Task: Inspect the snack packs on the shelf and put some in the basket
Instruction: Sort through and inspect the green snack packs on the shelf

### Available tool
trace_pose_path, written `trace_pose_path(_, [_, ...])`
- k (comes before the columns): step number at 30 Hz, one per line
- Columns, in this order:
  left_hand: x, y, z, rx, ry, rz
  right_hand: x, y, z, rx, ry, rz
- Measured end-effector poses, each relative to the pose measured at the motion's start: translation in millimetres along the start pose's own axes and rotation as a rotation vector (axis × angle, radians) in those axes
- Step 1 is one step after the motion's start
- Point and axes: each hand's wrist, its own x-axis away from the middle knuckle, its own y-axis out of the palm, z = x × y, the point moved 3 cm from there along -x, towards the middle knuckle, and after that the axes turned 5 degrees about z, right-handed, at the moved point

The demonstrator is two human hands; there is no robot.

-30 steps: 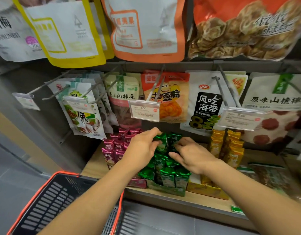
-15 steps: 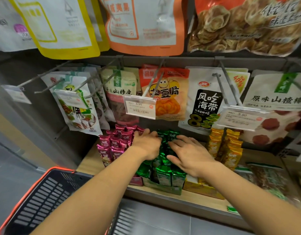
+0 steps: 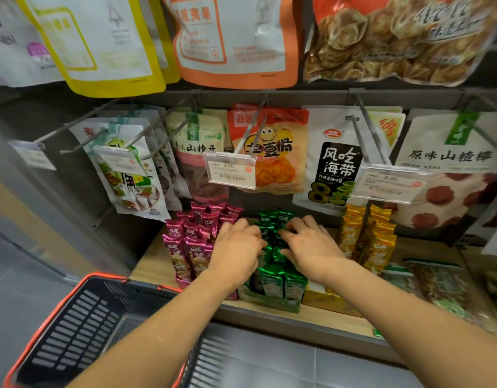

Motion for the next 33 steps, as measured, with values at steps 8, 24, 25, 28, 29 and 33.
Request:
trace_pose_path(8, [50,-110,-3,0.093,0.009,0.463,-3,-3,4,-0.098,0.083,-0.054])
trace_pose_path(24, [136,-190,-17,1.135,-0.506,0.640,99,-160,-101,-0.951,-0.135,-0.302])
trace_pose_path(25, [136,-186,-15,1.254,-0.542,0.637,108,-155,-112,-1.015,-0.154,-0.298])
trace_pose_path(28, [136,-175,-8,1.472,-0.606,0.630,126,-140,-133,-1.275,-0.094,-0.228])
trace_pose_path(29, [136,-172,-7,1.533,-0.629,0.608,130,-135,-136,-1.405,-0.039,-0.219])
trace_pose_path(33, [137,-159,-3,1.835,-0.798,0.489,132,-123,-140,-1.281,-0.068,-0.048])
